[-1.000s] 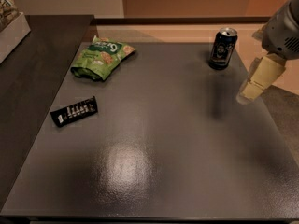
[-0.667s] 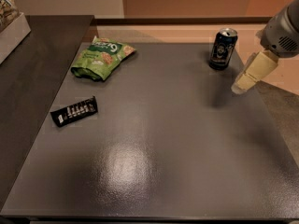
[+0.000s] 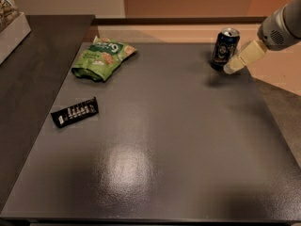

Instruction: Pick pepsi can

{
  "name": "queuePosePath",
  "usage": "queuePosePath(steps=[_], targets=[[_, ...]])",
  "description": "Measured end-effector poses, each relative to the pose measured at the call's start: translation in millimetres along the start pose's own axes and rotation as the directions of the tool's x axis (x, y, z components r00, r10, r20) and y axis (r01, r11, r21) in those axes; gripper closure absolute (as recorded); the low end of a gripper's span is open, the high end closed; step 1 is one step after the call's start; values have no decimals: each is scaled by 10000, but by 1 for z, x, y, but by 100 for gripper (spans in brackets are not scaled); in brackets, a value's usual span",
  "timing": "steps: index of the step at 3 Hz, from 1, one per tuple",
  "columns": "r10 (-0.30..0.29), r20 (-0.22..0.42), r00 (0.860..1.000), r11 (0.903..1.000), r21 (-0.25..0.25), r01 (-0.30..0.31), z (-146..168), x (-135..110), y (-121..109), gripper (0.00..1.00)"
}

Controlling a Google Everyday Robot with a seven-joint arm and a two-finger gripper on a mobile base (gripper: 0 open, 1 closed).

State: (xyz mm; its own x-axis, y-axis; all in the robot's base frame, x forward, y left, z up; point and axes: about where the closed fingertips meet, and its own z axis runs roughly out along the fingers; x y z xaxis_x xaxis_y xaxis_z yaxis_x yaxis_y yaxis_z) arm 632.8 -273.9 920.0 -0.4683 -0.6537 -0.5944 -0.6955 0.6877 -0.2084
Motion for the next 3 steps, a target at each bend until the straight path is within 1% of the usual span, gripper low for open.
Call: queuePosePath(steps=[1, 2, 3], targets=[[642, 819, 9946, 9979, -70, -638, 26, -18, -20, 0], [1282, 1536, 9798, 9917, -234, -1262, 45, -32, -35, 0], [1731, 1989, 9646, 9849, -428, -1679, 57, -43, -43, 16]])
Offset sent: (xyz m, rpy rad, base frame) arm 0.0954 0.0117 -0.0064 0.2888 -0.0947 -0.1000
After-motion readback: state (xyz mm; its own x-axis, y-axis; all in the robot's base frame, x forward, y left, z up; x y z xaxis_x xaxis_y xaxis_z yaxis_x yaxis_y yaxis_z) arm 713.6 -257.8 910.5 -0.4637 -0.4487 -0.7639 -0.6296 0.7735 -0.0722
